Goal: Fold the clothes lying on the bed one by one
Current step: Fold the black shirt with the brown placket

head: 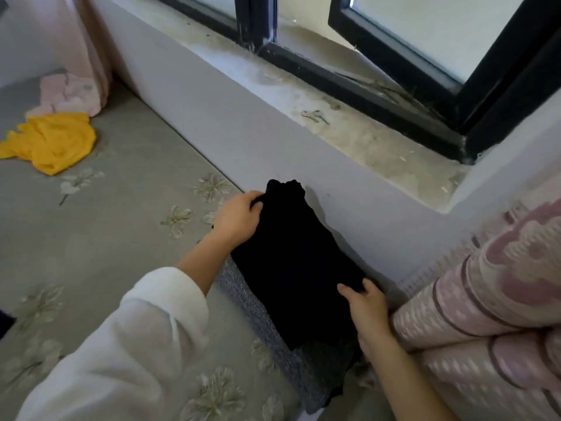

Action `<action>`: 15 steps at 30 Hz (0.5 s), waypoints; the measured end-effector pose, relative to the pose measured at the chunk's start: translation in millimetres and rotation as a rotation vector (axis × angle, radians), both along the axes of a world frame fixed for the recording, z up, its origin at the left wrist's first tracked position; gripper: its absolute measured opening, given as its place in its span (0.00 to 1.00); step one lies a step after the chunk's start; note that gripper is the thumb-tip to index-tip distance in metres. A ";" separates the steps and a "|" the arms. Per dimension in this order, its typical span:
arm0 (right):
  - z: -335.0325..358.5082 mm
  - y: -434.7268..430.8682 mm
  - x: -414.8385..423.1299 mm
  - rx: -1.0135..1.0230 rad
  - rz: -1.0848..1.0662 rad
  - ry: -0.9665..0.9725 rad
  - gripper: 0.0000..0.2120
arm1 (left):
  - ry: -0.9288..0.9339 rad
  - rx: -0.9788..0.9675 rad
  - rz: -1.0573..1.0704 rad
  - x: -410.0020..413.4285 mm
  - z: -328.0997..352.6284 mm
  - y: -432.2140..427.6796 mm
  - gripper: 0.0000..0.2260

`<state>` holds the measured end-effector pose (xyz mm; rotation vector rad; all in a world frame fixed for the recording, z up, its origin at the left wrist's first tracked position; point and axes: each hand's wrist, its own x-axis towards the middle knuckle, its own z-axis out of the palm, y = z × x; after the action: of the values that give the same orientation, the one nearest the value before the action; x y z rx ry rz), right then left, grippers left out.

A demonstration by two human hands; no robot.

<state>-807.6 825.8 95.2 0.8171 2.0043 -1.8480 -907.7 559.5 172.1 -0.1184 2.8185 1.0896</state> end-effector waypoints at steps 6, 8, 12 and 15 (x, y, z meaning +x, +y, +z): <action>-24.2 -9.3 0.6 0.224 0.137 -0.213 0.31 | -0.100 -0.237 -0.005 -7.8 -56.0 6.1 0.19; -25.4 -16.4 1.4 0.535 0.283 -0.136 0.36 | -0.184 -0.310 -0.121 5.3 -79.5 11.2 0.23; -23.0 -31.0 -0.2 0.821 0.766 0.070 0.38 | -0.316 -0.421 -0.269 26.6 -115.2 11.0 0.28; -34.6 -38.3 1.0 0.762 1.003 0.007 0.35 | -0.365 -0.437 -0.258 39.2 -129.4 -0.8 0.30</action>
<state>-806.6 787.5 60.5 -0.1235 2.4364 -0.5336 -868.5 558.8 42.7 0.0102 2.5918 0.3458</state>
